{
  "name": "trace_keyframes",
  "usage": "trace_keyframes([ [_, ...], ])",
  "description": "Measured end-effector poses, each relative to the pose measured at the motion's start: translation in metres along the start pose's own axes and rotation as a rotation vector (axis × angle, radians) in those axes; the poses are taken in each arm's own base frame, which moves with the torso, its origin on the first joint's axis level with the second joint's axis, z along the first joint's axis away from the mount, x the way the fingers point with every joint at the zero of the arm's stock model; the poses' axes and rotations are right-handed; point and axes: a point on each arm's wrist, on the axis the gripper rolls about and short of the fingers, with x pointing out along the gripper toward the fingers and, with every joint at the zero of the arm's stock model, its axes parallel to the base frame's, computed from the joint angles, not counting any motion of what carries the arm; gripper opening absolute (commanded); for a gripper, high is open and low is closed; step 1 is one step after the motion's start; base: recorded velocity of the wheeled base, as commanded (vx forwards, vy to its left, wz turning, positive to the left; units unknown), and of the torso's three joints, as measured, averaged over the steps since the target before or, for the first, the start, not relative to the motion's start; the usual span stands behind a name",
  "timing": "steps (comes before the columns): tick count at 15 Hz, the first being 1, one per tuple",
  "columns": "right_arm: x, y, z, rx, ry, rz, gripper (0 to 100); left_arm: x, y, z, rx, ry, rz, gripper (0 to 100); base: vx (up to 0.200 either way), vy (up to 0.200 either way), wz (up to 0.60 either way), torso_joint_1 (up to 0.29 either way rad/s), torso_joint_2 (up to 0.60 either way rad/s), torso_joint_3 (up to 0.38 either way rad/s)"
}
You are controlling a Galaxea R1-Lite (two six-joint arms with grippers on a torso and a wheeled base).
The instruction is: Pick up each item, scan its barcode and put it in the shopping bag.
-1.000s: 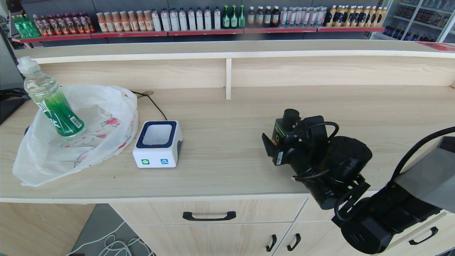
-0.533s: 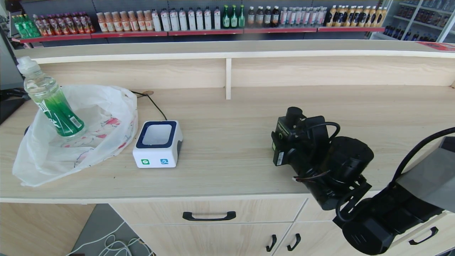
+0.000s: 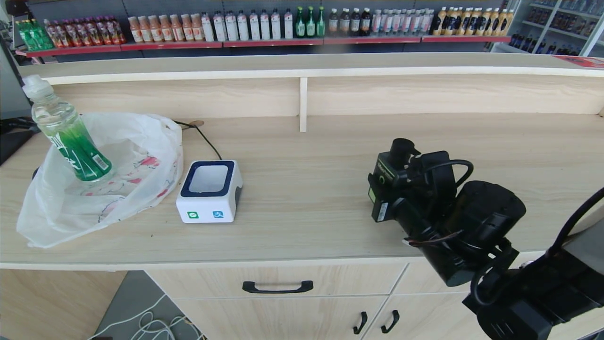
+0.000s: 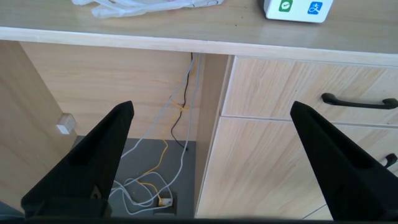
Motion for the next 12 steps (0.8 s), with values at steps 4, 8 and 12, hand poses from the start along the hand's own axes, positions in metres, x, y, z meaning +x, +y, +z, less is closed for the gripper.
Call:
trace_keyframes([
  [4,-0.017,0.0,0.015,0.006,-0.024,0.023,0,0.0,0.0,0.0,0.0,0.0,0.0,100,0.0,0.0,0.0,0.0,0.0,0.0],
  [8,-0.036,-0.003,0.028,0.016,-0.041,0.042,0,0.0,0.0,0.0,0.0,0.0,0.0,100,0.0,0.0,0.0,0.0,0.0,0.0],
  [12,-0.058,-0.013,0.046,0.031,-0.081,0.043,0,0.0,0.0,0.0,0.0,0.0,0.0,100,0.0,0.0,0.0,0.0,0.0,0.0],
])
